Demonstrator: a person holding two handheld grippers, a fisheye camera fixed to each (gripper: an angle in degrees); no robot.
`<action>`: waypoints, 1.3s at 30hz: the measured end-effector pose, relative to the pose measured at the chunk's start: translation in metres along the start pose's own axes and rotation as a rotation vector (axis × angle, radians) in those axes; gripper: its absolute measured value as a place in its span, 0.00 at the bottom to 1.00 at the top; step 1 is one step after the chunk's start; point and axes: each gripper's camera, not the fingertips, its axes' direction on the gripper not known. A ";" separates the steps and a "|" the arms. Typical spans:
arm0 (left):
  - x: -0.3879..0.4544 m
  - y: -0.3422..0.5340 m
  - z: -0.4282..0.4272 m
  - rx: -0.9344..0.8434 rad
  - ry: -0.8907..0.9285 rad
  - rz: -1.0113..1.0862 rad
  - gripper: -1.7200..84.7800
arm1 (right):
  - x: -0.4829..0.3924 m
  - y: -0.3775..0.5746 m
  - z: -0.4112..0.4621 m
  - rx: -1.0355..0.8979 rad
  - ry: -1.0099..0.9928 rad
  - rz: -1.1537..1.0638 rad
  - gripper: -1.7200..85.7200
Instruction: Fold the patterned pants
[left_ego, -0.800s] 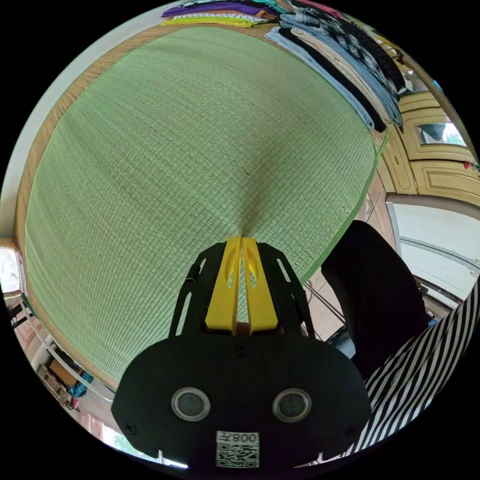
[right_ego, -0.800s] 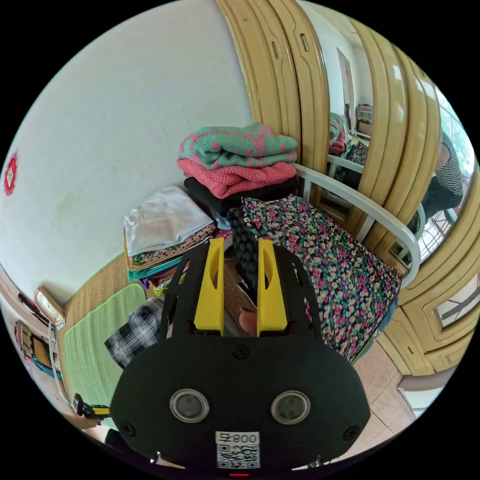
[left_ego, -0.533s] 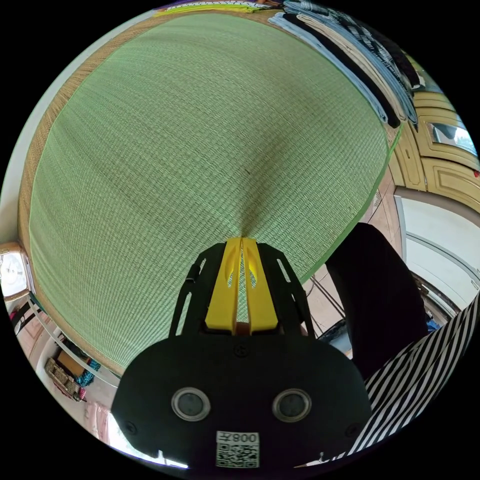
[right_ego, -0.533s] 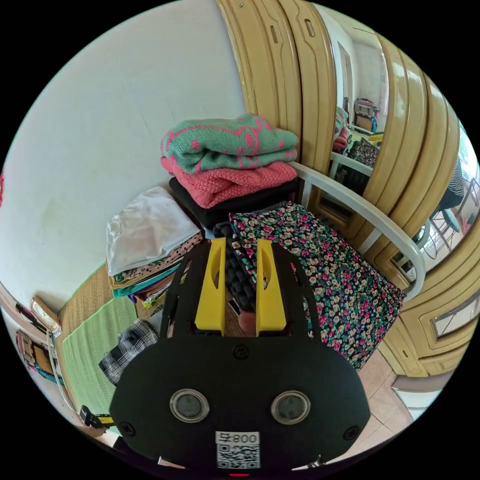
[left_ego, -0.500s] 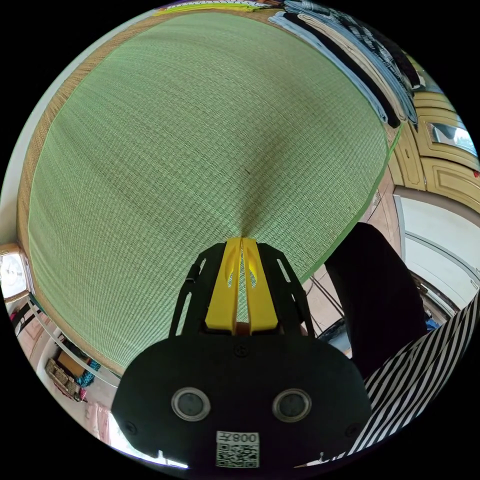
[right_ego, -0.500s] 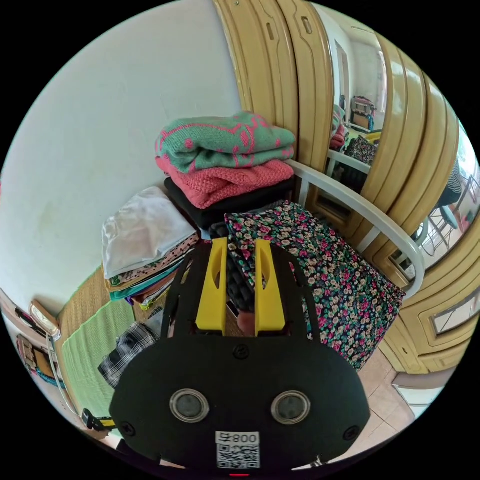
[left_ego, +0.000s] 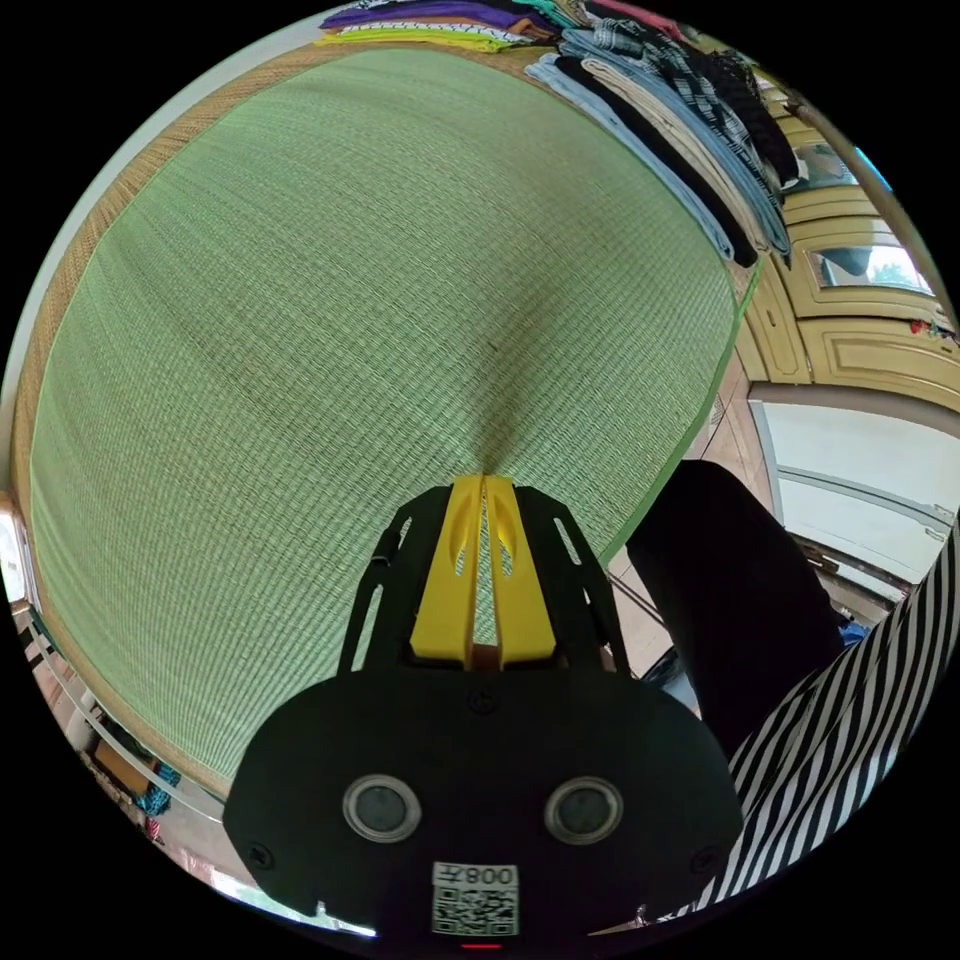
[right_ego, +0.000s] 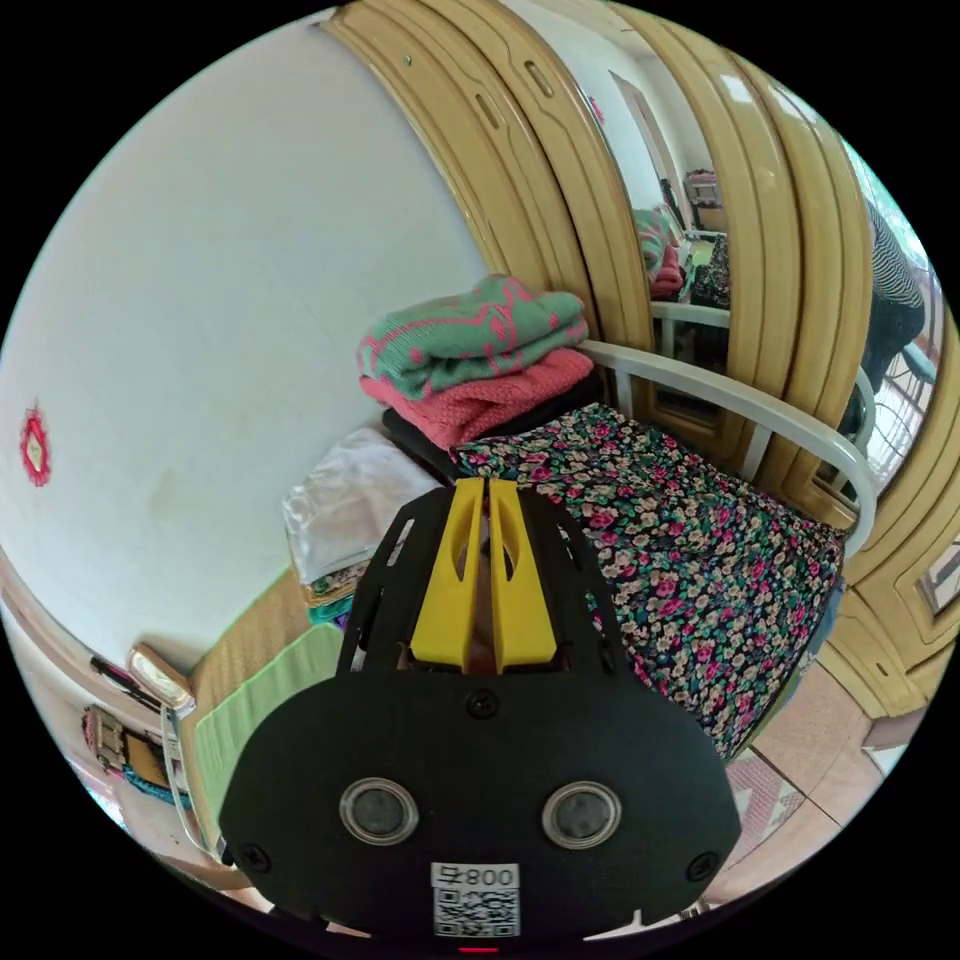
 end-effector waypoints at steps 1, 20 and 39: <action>-0.003 0.014 -0.004 0.025 0.012 0.002 0.02 | 0.000 0.005 -0.015 0.029 -0.078 0.002 0.03; -0.050 0.340 -0.161 0.822 0.317 0.010 0.04 | -0.234 0.126 -0.220 0.091 -1.017 -0.411 0.02; -0.130 0.660 -0.219 1.280 0.645 -0.312 0.16 | -0.383 0.334 -0.201 -0.474 -1.419 -0.460 0.02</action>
